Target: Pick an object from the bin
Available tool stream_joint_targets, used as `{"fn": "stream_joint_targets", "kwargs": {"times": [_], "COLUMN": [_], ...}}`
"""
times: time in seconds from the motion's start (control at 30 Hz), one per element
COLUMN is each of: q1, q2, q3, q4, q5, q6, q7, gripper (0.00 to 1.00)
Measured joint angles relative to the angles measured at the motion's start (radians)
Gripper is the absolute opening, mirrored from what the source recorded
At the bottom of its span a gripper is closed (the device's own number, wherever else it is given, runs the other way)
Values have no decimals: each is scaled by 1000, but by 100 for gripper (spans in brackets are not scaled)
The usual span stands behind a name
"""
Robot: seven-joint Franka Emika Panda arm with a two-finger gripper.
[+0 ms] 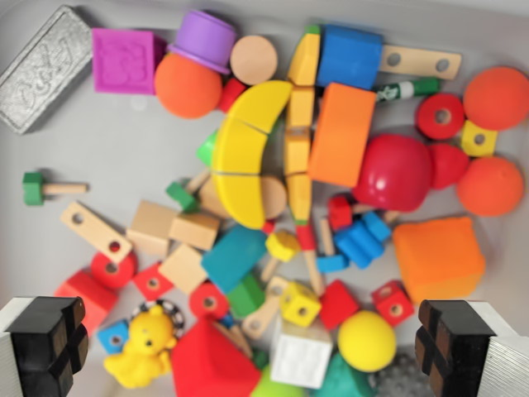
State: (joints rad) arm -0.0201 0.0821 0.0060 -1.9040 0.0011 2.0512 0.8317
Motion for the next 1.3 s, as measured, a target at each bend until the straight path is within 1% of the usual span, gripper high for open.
{"fn": "stream_joint_targets", "kwargs": {"times": [0.33,0.67,1.03,1.3], "q1": [0,2,10,21], "q2": [0,0,-2,-4], "q3": [0,2,5,8], "q4": [-1,-14,-46,-80], "q5": [0,0,0,-3], "q6": [0,8,35,64], "q7": [1,33,102,177], "gripper": [100,100,100,100]}}
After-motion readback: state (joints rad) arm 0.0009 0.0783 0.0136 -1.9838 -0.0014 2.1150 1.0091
